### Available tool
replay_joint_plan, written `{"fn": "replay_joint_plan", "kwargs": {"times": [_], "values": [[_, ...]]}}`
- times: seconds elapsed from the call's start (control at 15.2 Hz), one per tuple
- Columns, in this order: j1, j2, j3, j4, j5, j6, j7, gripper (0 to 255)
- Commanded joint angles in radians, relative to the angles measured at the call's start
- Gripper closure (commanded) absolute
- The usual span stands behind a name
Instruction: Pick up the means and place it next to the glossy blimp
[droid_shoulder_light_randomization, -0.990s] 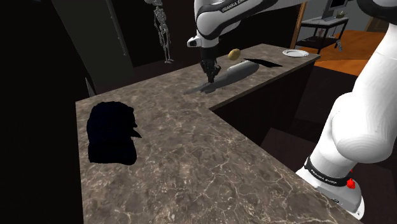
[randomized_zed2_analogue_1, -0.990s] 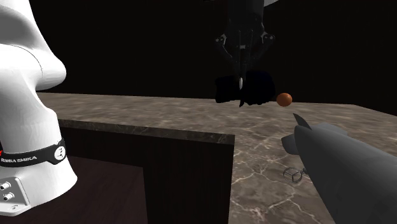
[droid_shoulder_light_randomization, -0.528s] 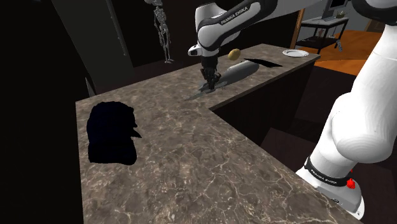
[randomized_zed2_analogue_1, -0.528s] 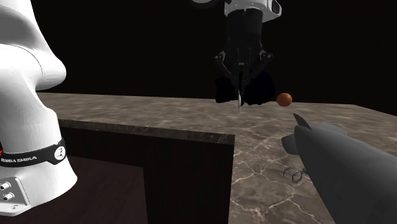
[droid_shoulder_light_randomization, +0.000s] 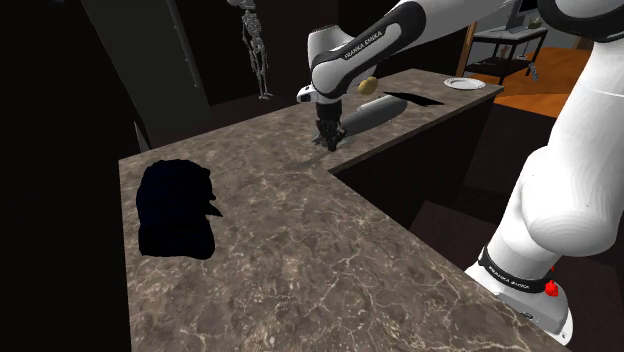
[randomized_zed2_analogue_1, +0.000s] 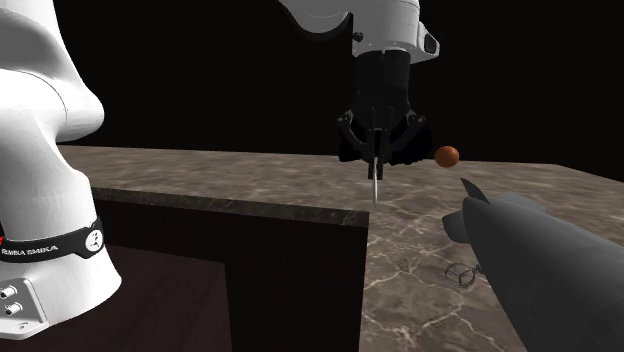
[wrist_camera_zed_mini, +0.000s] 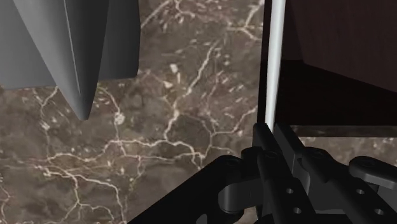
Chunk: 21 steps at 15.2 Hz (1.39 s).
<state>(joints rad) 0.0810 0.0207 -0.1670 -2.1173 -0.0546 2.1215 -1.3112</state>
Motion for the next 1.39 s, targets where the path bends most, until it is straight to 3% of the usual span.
{"fn": "replay_joint_plan", "kwargs": {"times": [0.0, 0.26, 0.79, 0.86, 1.19, 1.32], "values": [[-0.001, 0.013, -0.001, -0.015, 0.002, 0.028, -0.001, 255], [-0.002, 0.04, -0.001, -0.042, 0.005, 0.082, -0.002, 255], [-0.002, 0.04, -0.001, -0.042, 0.005, 0.082, -0.002, 255], [-0.002, 0.04, -0.001, -0.042, 0.005, 0.082, -0.002, 0], [-0.002, 0.04, -0.001, -0.042, 0.005, 0.082, -0.002, 0], [0.001, 0.009, 0.0, -0.008, 0.001, 0.017, 0.001, 0]]}}
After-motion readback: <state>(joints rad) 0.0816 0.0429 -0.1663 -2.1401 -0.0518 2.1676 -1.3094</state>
